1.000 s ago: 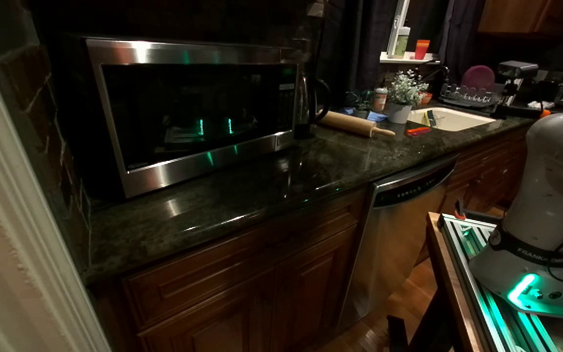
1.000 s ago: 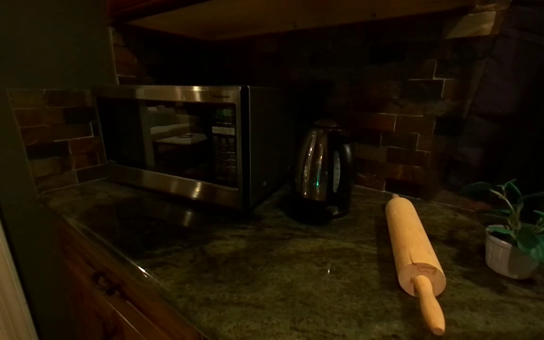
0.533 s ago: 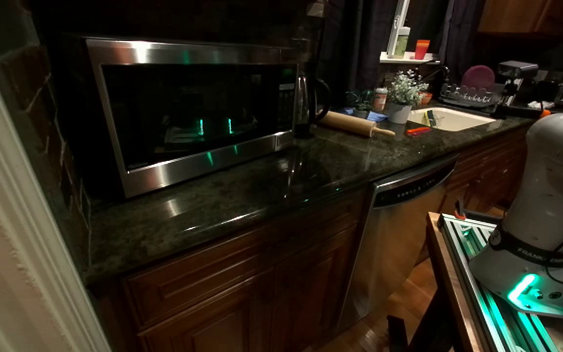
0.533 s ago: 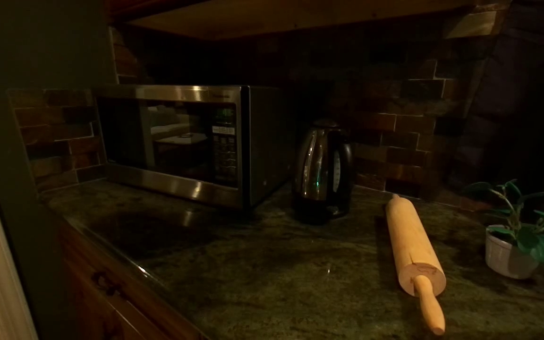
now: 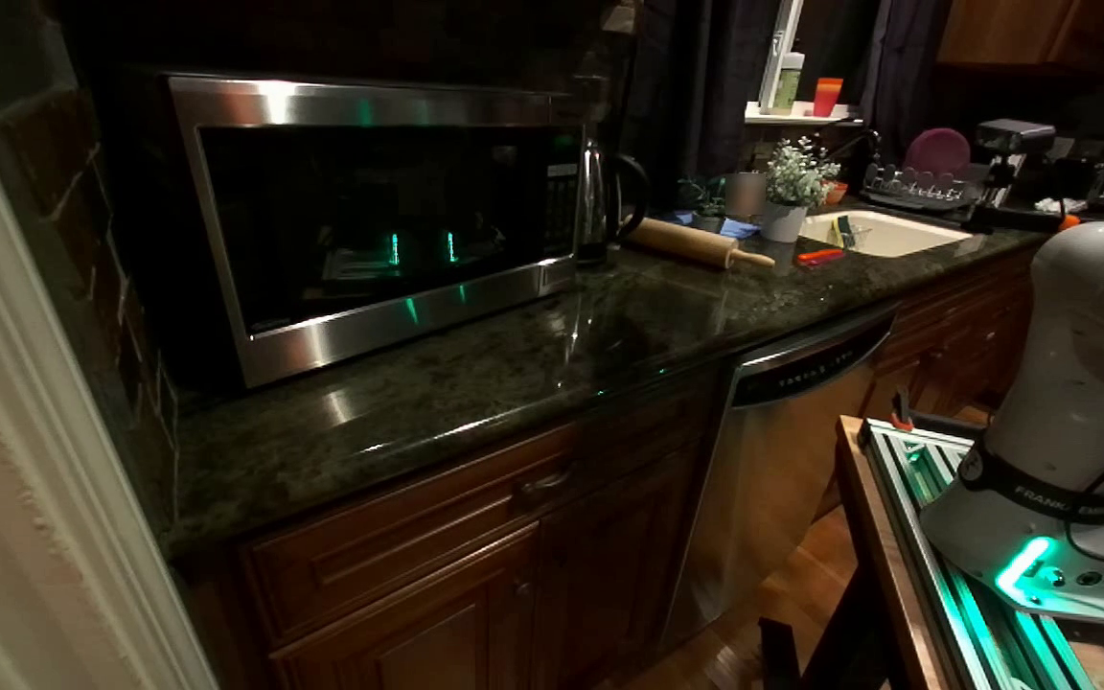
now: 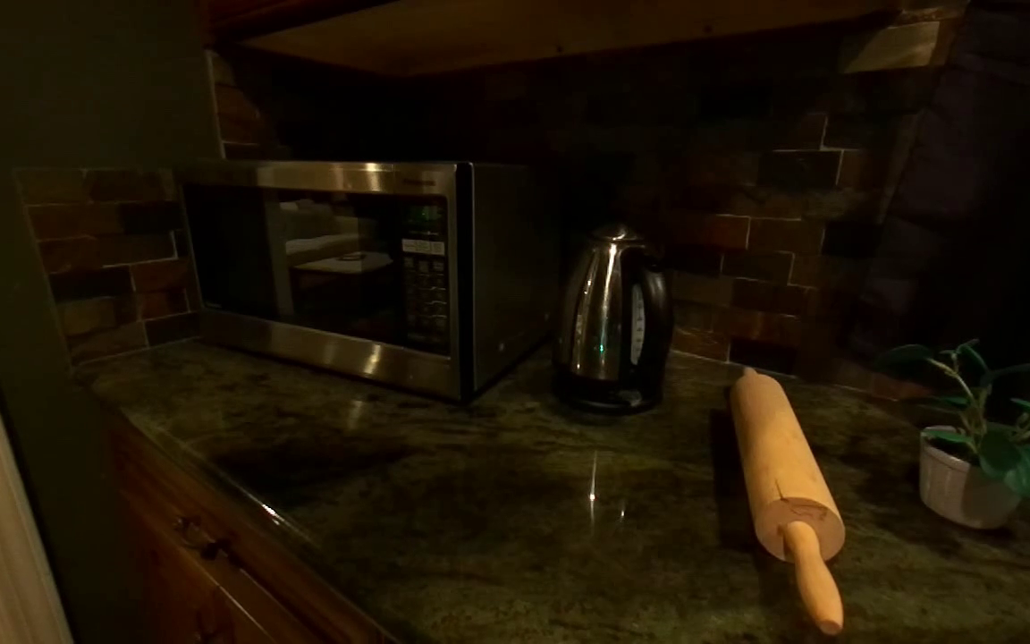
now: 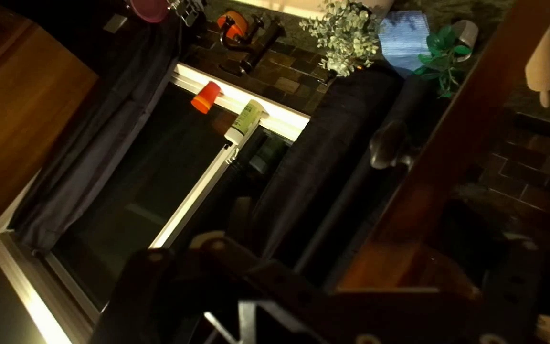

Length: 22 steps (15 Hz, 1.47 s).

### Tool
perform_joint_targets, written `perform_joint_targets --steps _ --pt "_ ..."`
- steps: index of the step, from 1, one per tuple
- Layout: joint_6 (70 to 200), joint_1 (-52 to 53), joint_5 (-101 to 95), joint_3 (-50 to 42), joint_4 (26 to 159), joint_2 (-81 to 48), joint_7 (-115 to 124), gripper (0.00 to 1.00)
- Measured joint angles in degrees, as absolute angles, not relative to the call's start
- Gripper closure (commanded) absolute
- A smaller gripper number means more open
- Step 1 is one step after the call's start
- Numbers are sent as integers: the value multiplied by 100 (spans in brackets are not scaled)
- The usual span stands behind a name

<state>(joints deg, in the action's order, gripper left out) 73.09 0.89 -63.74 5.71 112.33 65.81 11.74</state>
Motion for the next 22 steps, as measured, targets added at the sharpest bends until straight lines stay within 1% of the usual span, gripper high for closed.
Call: perform_joint_targets --steps 5,9,15,22 --pt "7350 158 -6851 279 11543 6937 1190 0" --pt "7569 302 -6909 170 11680 6986 1382 0" --pt "7677 516 -6647 442 11706 6624 1686 0" --pt "7640 466 -6578 756 11378 6070 1725 0"
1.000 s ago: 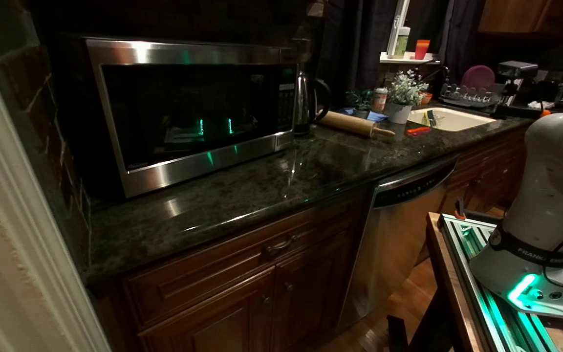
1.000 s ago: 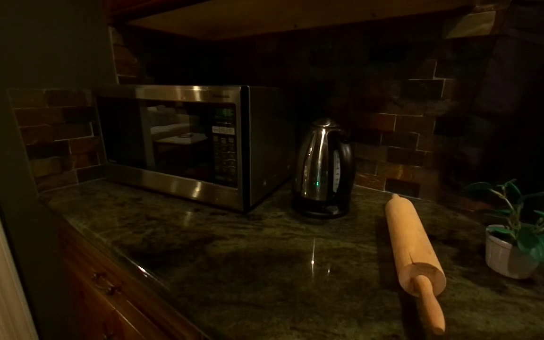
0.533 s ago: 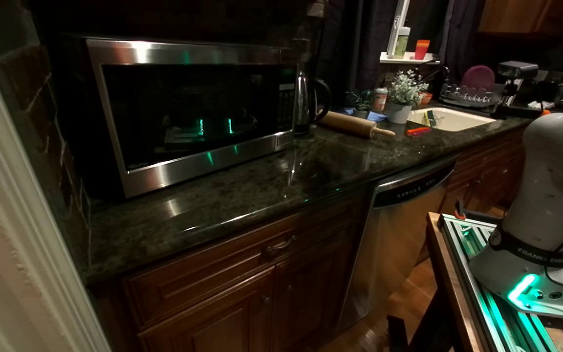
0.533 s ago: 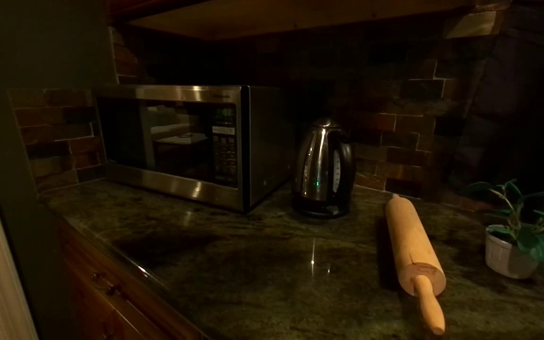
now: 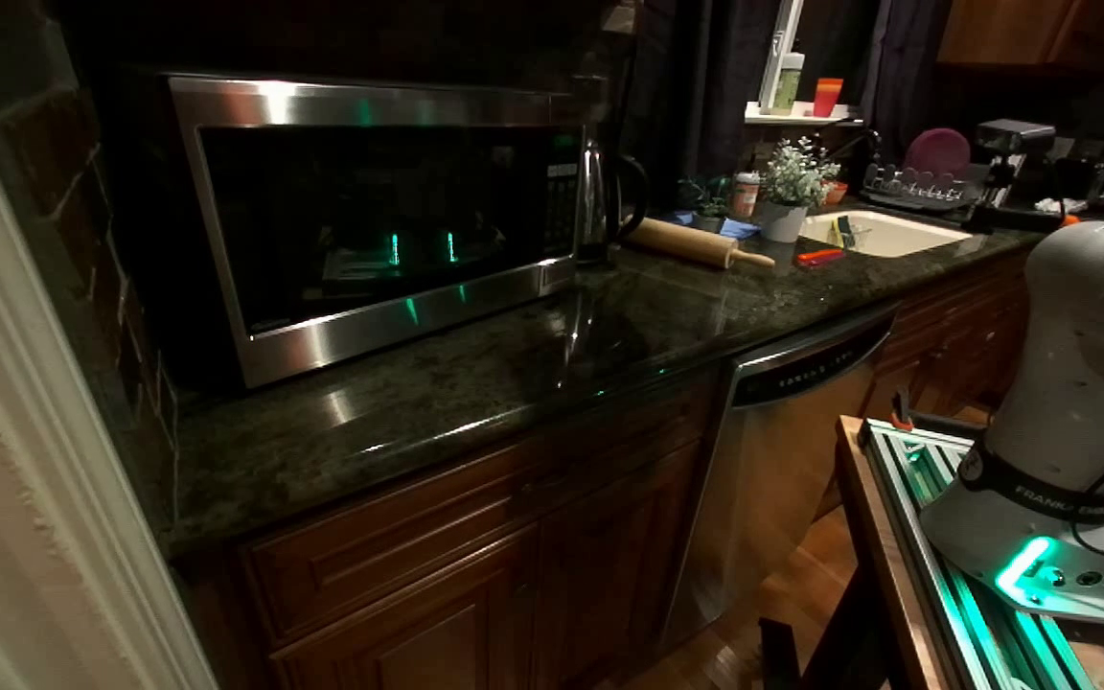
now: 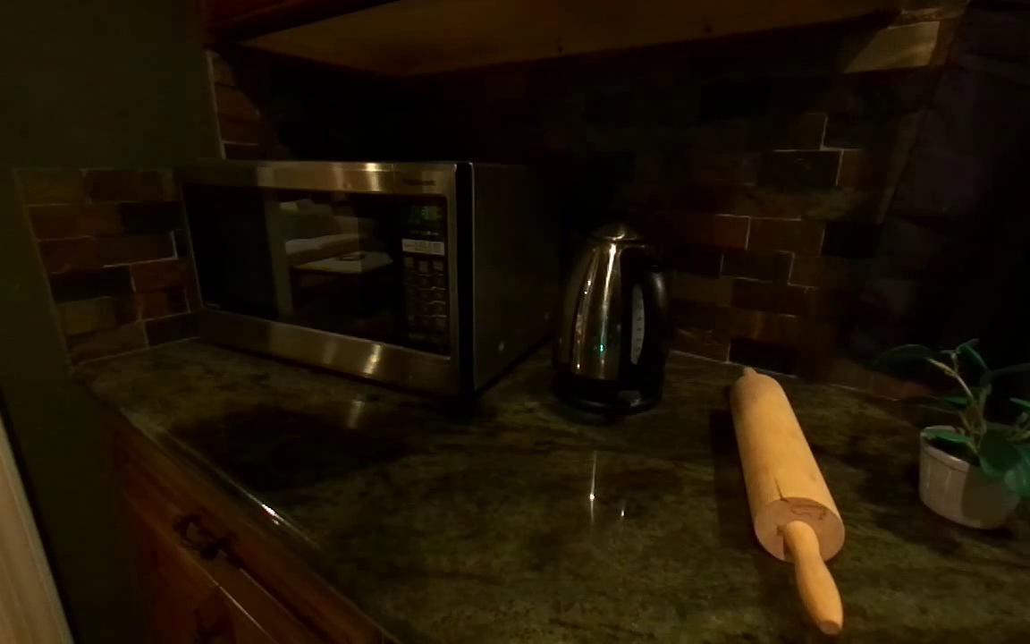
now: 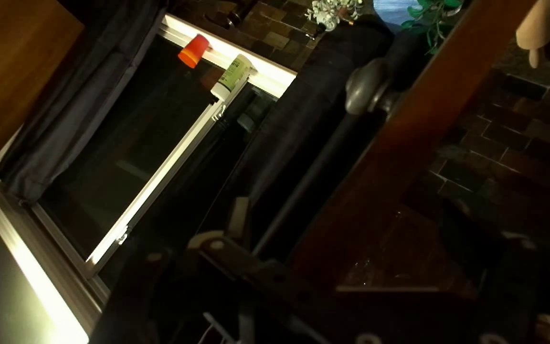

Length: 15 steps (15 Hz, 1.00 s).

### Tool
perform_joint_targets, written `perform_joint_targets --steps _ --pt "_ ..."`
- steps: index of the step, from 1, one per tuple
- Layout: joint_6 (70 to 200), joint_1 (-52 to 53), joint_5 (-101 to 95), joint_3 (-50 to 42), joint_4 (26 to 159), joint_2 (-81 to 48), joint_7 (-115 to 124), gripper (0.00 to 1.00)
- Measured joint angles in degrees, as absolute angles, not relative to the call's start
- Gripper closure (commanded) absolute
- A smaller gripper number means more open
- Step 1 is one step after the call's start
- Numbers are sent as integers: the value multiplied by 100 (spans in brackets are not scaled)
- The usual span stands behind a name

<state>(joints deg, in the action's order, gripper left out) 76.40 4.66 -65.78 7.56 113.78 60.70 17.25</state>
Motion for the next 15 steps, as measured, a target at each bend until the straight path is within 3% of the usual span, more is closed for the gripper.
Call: perform_joint_targets --steps 15 --pt "6959 203 -6936 1765 10908 5949 1889 0"
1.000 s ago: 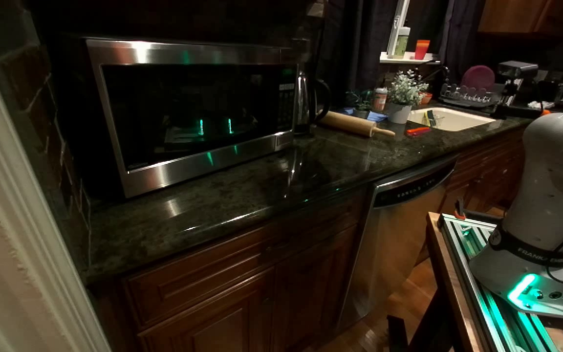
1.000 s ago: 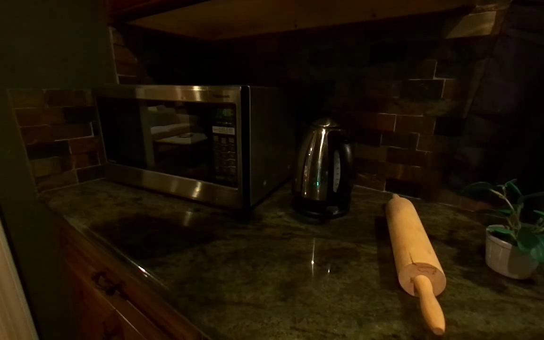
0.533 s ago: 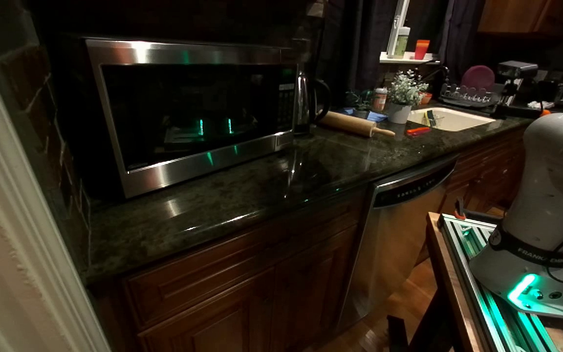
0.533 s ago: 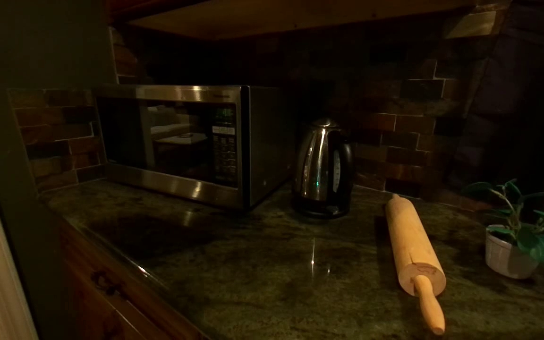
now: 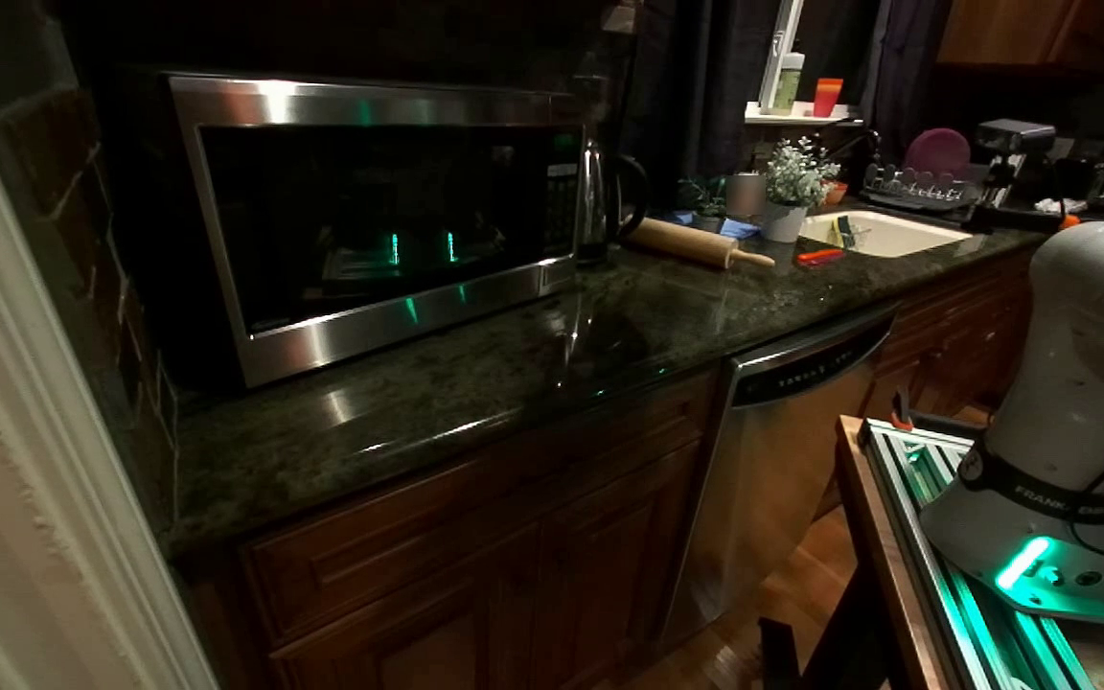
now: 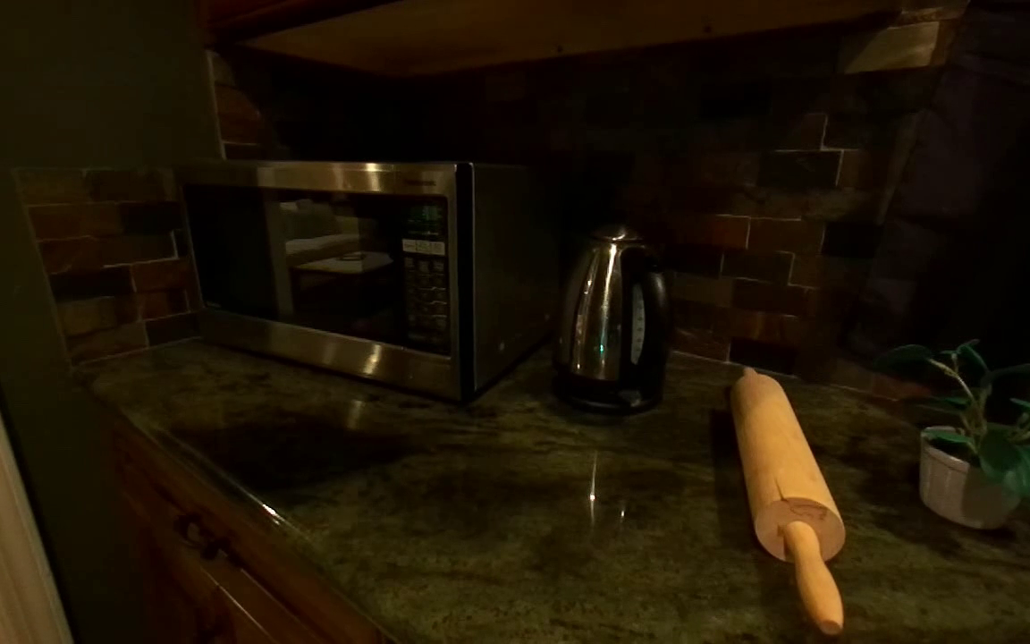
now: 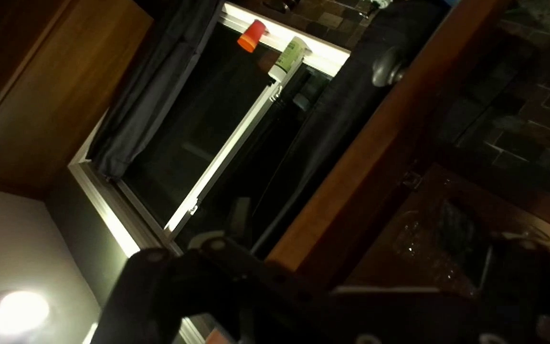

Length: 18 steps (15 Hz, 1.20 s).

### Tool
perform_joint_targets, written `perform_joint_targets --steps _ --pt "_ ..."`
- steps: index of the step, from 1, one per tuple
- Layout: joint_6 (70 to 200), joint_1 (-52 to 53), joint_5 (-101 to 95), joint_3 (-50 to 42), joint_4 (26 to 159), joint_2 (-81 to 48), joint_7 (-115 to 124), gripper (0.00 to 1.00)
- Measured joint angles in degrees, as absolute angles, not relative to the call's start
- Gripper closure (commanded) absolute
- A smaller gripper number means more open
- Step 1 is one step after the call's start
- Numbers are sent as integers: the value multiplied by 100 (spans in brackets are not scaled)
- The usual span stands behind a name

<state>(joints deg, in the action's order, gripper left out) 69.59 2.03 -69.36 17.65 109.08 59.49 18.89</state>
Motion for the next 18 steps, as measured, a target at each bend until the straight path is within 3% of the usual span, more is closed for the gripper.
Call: perform_joint_targets --steps 9,18 --pt "8734 766 -6389 1058 10821 4924 3091 0" --pt "8754 433 -6199 1174 10247 3925 3296 0"
